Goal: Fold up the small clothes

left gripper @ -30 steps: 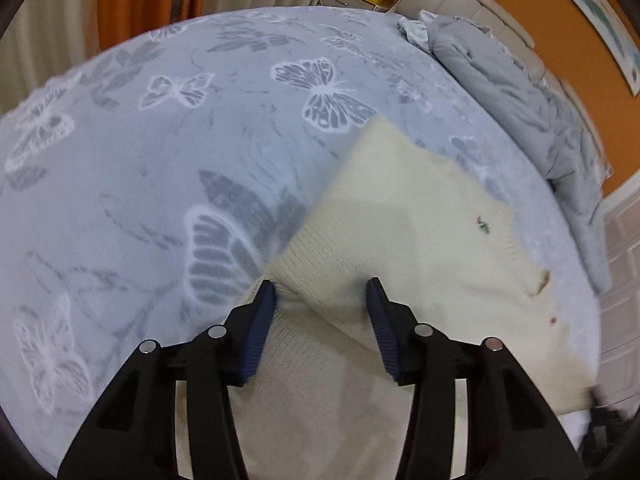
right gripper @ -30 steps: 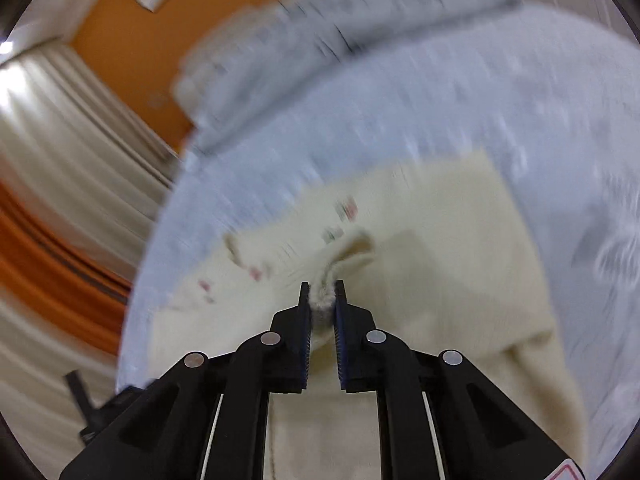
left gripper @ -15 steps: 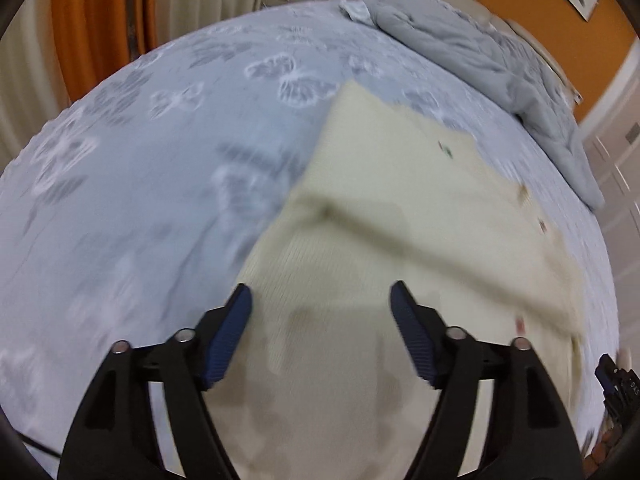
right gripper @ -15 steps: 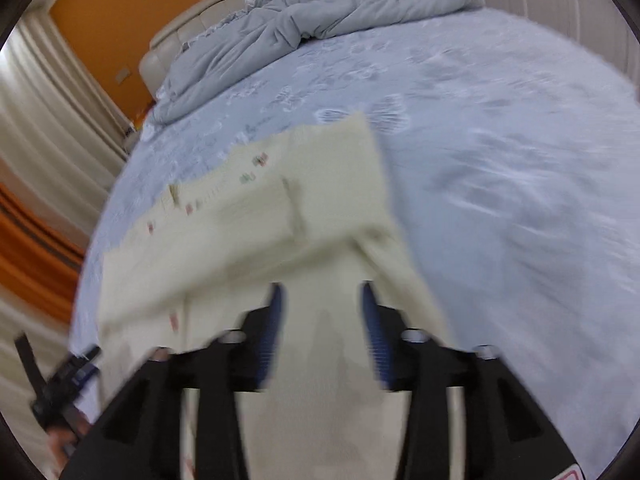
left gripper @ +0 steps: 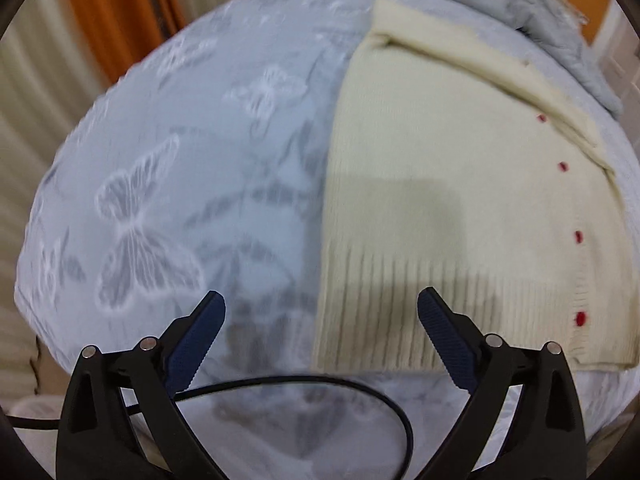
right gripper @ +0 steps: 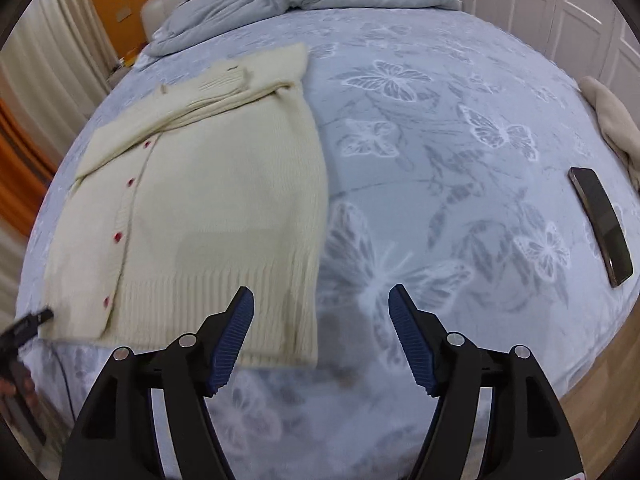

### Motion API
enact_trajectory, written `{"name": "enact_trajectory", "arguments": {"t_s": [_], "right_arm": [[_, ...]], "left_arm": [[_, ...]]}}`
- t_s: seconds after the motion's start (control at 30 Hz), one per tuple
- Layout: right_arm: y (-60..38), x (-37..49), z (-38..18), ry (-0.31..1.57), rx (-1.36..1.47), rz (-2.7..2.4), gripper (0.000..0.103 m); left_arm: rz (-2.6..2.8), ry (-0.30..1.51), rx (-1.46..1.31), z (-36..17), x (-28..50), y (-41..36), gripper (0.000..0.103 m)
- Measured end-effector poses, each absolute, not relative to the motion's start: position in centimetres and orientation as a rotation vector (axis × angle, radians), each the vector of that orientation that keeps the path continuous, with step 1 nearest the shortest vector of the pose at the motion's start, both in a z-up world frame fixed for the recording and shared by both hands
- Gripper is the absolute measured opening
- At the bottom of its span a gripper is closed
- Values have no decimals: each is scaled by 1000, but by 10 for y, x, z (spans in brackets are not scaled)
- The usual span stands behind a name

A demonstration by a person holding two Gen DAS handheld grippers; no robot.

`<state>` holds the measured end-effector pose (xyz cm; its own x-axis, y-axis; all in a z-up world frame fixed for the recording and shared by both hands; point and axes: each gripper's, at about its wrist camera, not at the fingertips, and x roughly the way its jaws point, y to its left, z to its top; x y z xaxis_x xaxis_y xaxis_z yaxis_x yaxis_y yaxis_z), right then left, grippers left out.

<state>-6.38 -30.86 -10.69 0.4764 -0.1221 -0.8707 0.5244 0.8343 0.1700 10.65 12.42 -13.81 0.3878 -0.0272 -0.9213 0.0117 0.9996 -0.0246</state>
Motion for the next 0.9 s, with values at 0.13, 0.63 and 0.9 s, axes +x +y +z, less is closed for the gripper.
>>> {"name": "enact_trajectory", "arguments": {"t_s": [0.13,0.63,0.9], "right_arm": [[-311,-63,-111,987,506,-421,68],[-312,-59,-123,1022,543,-396,68],[-298,-44,-140,1093,514,-369,68]], "left_arm": [[-7,1108,-40,-99,92,126,95],[124,1143,-153,-86,99,151,98],[88,1205,-159,-137,120,142,98]]}}
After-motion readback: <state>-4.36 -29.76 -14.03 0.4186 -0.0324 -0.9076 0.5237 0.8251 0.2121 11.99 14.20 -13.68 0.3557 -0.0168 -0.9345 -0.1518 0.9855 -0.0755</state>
